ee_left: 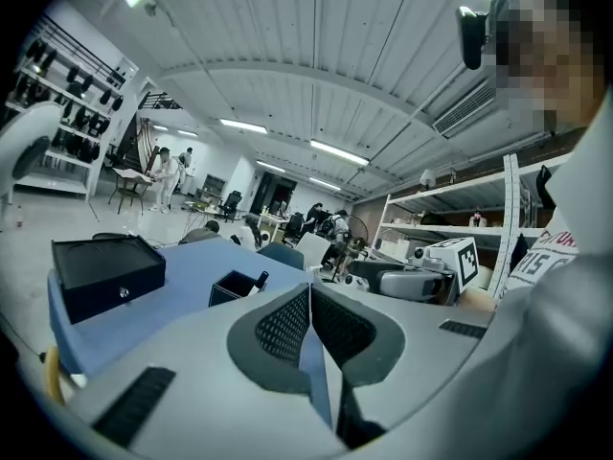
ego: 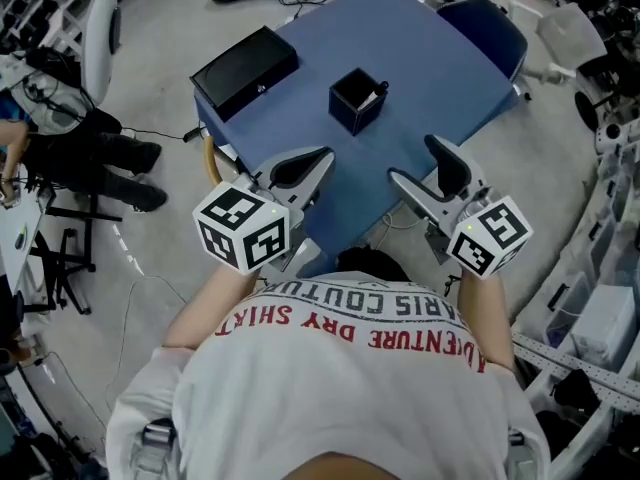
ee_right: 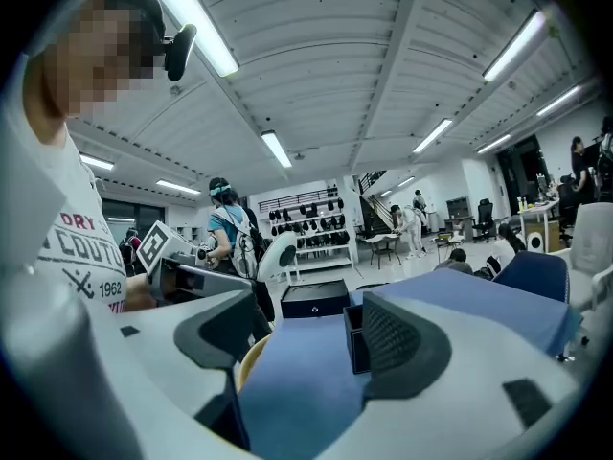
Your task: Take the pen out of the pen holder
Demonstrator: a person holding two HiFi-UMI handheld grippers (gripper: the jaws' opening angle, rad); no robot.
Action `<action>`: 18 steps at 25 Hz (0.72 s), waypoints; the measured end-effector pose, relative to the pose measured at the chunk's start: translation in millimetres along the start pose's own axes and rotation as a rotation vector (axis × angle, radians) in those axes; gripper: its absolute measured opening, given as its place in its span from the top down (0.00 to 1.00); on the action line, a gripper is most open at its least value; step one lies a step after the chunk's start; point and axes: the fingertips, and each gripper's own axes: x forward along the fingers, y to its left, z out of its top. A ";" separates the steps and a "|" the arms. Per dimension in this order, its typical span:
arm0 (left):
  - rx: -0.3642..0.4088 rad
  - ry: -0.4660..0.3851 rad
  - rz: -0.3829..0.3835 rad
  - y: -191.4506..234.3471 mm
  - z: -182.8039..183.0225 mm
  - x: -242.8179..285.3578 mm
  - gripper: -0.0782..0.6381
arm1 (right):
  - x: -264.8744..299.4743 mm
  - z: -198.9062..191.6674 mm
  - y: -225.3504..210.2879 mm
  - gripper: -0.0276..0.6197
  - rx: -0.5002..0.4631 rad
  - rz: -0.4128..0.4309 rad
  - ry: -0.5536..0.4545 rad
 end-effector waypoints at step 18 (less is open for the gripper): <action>-0.083 0.013 0.164 67.0 24.6 62.7 0.85 | 76.2 -6.1 -94.6 0.44 0.073 0.108 0.092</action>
